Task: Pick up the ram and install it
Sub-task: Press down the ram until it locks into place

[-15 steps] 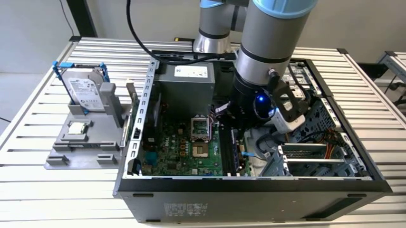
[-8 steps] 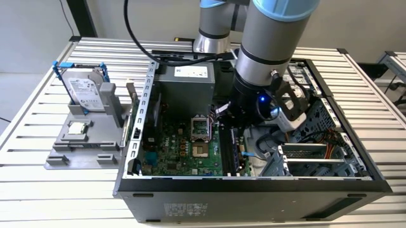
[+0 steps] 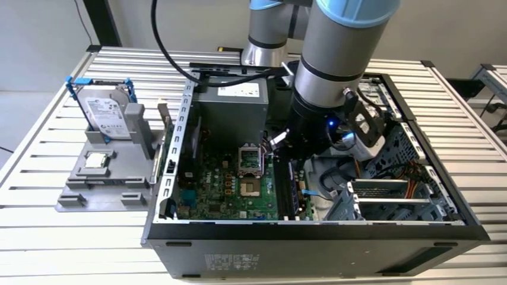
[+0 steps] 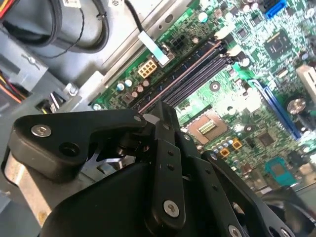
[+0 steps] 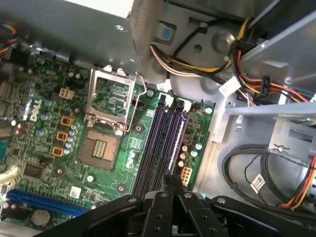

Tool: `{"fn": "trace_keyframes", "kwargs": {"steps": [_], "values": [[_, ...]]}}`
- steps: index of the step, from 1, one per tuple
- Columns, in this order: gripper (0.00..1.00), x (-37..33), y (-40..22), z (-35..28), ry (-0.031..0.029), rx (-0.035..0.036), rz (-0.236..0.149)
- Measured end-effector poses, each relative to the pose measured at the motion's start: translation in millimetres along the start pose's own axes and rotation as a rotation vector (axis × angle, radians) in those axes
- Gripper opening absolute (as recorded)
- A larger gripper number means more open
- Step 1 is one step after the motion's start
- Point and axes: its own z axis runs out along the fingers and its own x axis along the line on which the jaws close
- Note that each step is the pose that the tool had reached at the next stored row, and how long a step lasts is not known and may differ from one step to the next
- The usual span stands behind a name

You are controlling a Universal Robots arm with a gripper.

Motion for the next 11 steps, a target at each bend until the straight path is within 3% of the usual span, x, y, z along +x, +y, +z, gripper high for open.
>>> {"fn": "trace_keyframes", "kwargs": {"steps": [11], "values": [[0.0,0.0,0.0,0.0,0.0038,-0.0103,-0.165]]}}
